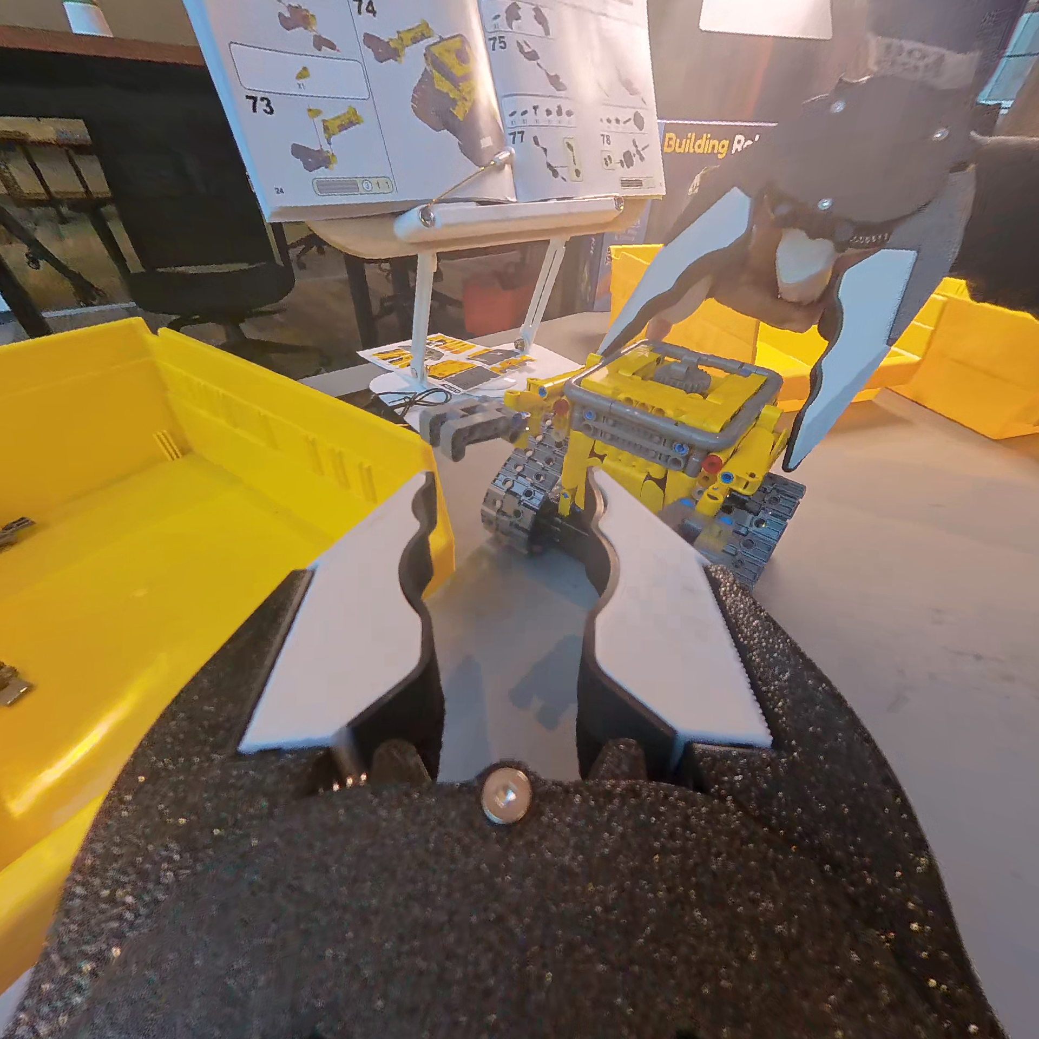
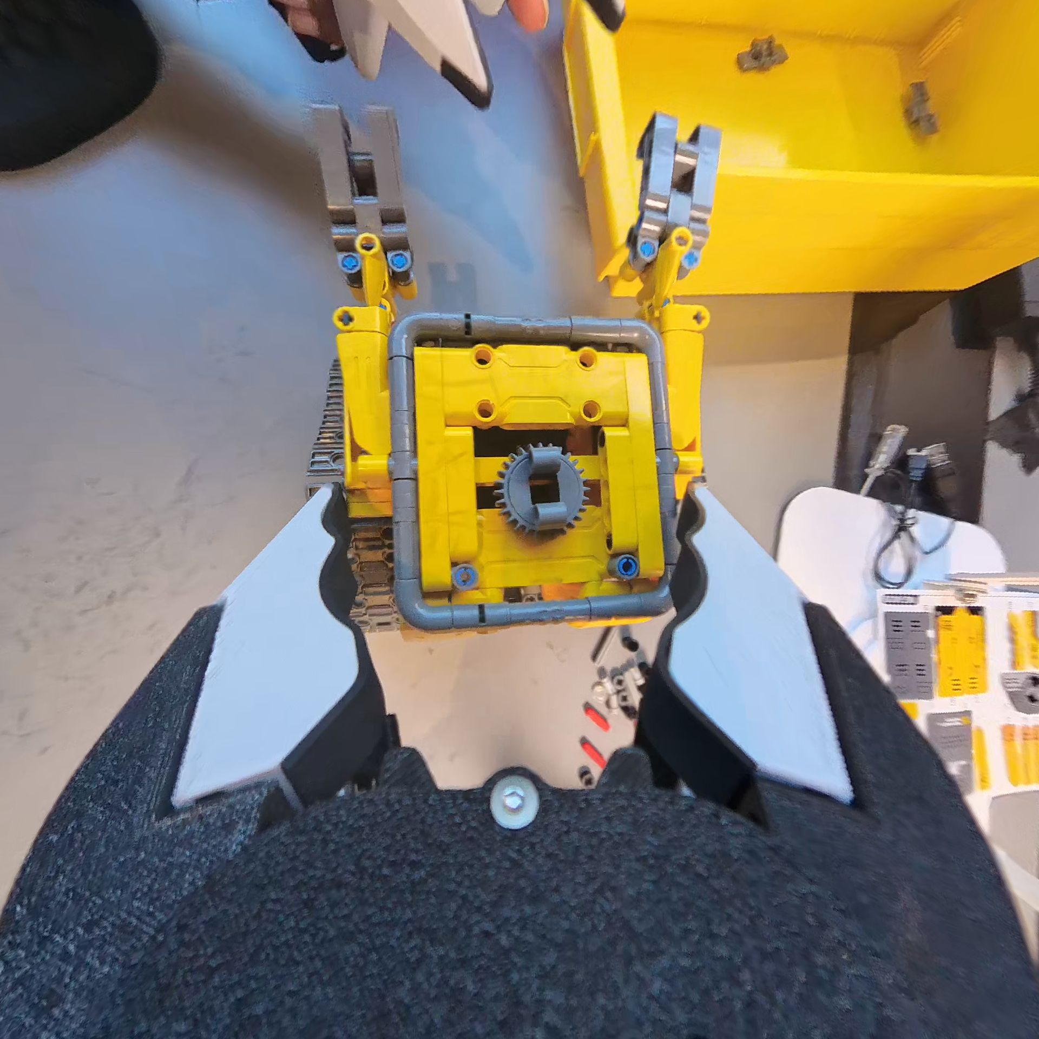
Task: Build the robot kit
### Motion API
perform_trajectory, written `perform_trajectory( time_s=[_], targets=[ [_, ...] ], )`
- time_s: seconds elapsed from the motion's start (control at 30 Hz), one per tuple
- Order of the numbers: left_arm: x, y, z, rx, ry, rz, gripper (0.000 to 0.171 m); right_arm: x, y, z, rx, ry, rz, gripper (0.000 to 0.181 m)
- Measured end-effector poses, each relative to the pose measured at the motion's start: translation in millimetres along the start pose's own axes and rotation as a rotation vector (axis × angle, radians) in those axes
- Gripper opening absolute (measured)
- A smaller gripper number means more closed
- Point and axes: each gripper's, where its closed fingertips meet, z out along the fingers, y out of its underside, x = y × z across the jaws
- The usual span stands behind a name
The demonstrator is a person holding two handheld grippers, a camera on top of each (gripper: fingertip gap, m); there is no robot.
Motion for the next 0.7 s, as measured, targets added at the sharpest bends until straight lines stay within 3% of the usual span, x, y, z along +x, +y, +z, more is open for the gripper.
perform_trajectory(
  time_s=[0.23, 0.37, 0.47, 0.57, 0.7],
  targets=[
    [-3.8, 5.7, 1.8, -0.011, -0.025, 0.016, 0.051, 2.3, -13.1, -15.8, 0.11, 0.146, 0.01, 0.112],
    [-5.2, 0.3, -1.3, 0.014, -0.023, 0.015, 0.051, -9.1, -27.8, -45.3, 0.287, 0.229, 0.056, 0.111],
    [-5.2, -3.8, -3.0, 0.031, -0.016, 0.007, 0.052, -19.5, -32.8, -80.4, 0.505, 0.415, 0.091, 0.107],
    [-3.6, -3.3, -1.4, 0.029, -0.008, 0.004, 0.056, -37.9, -17.9, -118.6, 0.706, 0.611, 0.184, 0.103],
    [7.2, -10.2, -0.9, 0.033, 0.025, 0.037, 0.061, -75.1, 24.2, -126.4, 0.72, 0.67, 0.361, 0.1]
  ],
)
